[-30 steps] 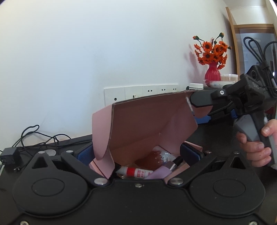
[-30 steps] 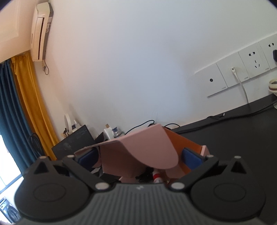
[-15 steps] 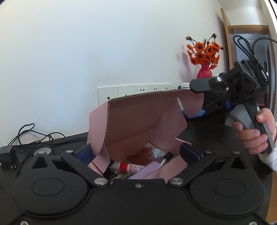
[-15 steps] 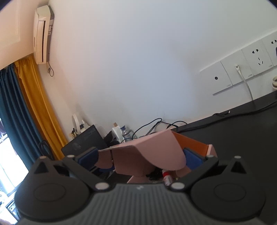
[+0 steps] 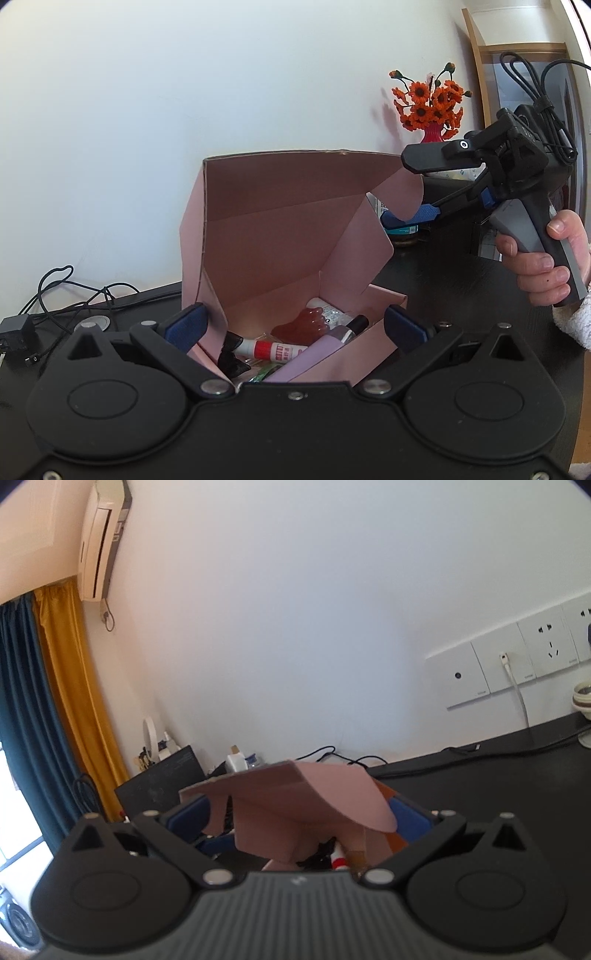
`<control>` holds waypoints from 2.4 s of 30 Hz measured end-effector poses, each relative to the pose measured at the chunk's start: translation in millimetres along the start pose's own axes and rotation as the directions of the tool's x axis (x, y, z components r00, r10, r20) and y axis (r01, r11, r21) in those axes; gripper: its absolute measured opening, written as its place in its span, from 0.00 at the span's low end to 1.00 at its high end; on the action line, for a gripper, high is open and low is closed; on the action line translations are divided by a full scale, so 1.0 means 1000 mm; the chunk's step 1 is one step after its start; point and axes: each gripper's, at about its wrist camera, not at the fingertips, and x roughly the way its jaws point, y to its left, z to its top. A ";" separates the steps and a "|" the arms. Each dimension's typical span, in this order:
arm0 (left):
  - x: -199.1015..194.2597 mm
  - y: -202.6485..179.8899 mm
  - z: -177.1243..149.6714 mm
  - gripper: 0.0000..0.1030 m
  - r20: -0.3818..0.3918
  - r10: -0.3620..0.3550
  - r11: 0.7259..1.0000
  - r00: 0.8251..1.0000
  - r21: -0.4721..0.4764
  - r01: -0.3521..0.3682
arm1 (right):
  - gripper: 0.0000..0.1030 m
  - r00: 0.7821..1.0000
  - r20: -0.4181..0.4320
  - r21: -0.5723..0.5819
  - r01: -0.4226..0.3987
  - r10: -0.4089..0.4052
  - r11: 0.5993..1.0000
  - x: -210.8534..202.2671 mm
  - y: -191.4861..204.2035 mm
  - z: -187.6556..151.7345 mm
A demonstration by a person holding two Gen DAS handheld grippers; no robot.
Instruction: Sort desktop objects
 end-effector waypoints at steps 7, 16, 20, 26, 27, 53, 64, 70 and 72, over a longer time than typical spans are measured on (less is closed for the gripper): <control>0.003 0.000 -0.002 1.00 -0.012 -0.004 1.000 1.000 -0.014 0.004 | 0.99 1.000 0.015 -0.006 0.009 -0.009 1.000 -0.001 0.000 -0.002; 0.006 0.003 -0.003 1.00 -0.029 -0.014 0.999 0.999 -0.039 0.012 | 0.99 0.975 0.213 -0.086 0.082 -0.062 0.993 -0.026 0.011 -0.001; 0.006 0.004 -0.003 1.00 -0.031 -0.016 0.999 0.999 -0.043 0.014 | 0.99 0.981 0.191 -0.102 0.046 -0.026 0.994 -0.022 0.014 -0.003; 0.010 0.002 -0.005 1.00 -0.052 -0.010 0.999 0.999 -0.030 0.009 | 0.99 0.993 0.099 -0.150 0.075 -0.060 0.986 0.001 0.019 -0.015; 0.011 0.002 -0.006 1.00 -0.056 -0.009 1.000 0.998 -0.027 0.007 | 0.99 0.995 0.080 -0.148 0.071 -0.060 0.986 0.004 0.019 -0.017; -0.034 0.062 0.011 1.00 0.207 -0.042 0.928 0.978 -0.354 0.114 | 0.99 0.998 -0.031 0.044 0.053 -0.052 0.998 0.017 -0.008 -0.023; -0.013 0.067 0.004 1.00 0.085 0.119 0.931 0.989 -0.357 -0.081 | 0.99 0.991 -0.023 0.044 0.135 -0.134 0.990 0.016 -0.011 -0.023; -0.011 0.066 0.003 1.00 0.075 0.161 0.927 0.984 -0.354 -0.125 | 0.99 0.982 -0.045 0.107 0.188 -0.184 0.976 0.018 -0.023 -0.023; -0.011 0.066 0.002 1.00 0.065 0.179 0.925 0.982 -0.351 -0.145 | 0.99 0.977 -0.056 0.102 0.211 -0.206 0.972 0.020 -0.024 -0.024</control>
